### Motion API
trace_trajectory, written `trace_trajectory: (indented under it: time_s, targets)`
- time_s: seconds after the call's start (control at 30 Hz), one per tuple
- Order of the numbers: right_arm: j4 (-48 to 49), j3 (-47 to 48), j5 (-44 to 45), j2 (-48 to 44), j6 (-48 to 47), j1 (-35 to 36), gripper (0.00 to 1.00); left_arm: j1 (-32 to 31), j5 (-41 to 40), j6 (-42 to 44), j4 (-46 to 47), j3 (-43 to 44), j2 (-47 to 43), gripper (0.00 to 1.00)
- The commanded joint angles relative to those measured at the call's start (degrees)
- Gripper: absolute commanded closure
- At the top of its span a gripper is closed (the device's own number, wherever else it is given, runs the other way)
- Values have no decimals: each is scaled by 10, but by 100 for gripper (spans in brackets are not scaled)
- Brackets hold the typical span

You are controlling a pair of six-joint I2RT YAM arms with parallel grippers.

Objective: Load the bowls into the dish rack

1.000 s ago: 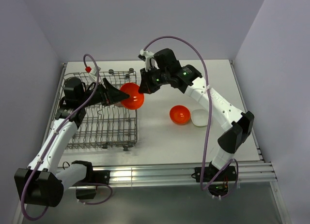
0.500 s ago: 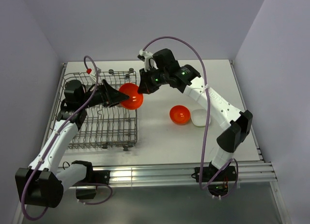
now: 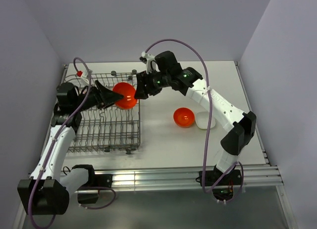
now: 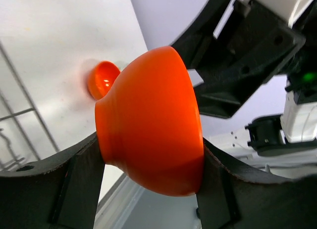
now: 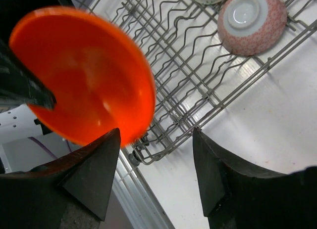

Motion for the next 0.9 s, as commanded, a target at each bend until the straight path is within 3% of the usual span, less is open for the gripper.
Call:
trace_trajectory:
  time_s: [0.0,0.17,0.33,0.63,0.87]
  targets:
    - [41,-24,-26,-29,26,-6,32,48,11,39,-42,39,-4,100]
    - [104,-120,-46,-63,66,-24,31,116,14,118,-134,79,22,100]
    - [154,-223,-78,-53,111,-24,35,171,-36,211,-241,128,39,100]
    - [173,-224,-114,58,186,-26,39,217,-185,379,-417,219,75,100]
    - [181,-222,-128,99,212,-26,44,219,-283,461,-458,237,64,100]
